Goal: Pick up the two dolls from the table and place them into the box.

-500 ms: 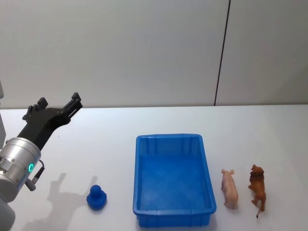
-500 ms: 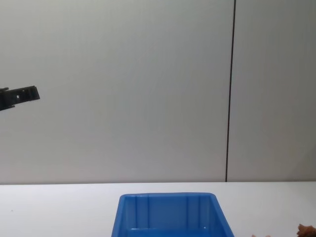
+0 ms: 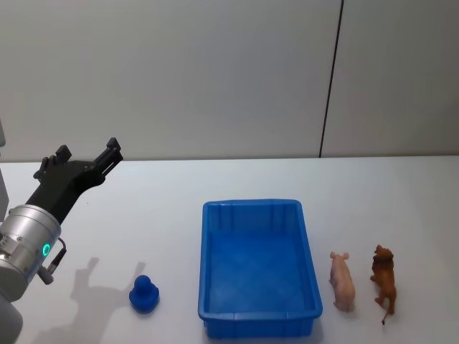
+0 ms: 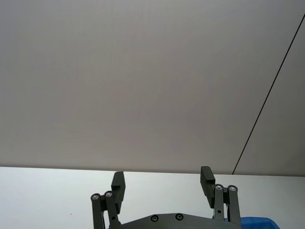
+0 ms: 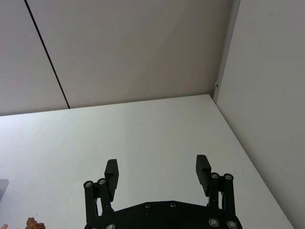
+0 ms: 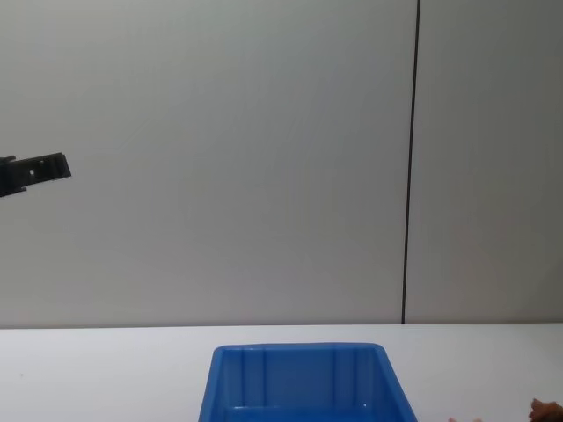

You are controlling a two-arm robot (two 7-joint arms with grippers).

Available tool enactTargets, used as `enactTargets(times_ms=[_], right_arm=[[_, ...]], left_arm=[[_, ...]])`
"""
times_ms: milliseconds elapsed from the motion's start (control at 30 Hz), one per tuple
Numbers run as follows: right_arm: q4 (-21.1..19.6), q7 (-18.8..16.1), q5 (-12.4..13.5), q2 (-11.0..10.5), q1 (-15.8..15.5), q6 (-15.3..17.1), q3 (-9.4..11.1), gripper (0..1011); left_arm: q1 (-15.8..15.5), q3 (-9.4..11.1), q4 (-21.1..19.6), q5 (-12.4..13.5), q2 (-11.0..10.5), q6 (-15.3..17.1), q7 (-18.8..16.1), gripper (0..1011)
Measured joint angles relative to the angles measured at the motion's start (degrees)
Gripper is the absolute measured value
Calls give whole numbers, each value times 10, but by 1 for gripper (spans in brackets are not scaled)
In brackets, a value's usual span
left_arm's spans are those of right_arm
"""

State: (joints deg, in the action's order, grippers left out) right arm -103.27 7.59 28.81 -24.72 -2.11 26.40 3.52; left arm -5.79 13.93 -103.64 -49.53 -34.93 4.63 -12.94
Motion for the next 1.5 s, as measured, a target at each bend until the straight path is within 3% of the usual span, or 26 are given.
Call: enactTargets(times_ms=[567, 1000, 1200, 1500], right_arm=[[0, -1, 0, 0, 0, 0, 0, 1001], [0, -29, -6, -10, -8, -3, 4, 1001], [0, -34, -13, -6, -7, -17, -6, 1001], [6, -55, -42, 10, -2, -77, -47, 1001]], left_arm=[[0, 0, 0, 0, 0, 0, 0, 1001], [-1, 1, 1, 4, 1, 0, 1, 1001], [-6, 9, 8, 29, 10, -2, 10, 1001], [-19, 30, 26, 94, 32, -9, 33, 1001]])
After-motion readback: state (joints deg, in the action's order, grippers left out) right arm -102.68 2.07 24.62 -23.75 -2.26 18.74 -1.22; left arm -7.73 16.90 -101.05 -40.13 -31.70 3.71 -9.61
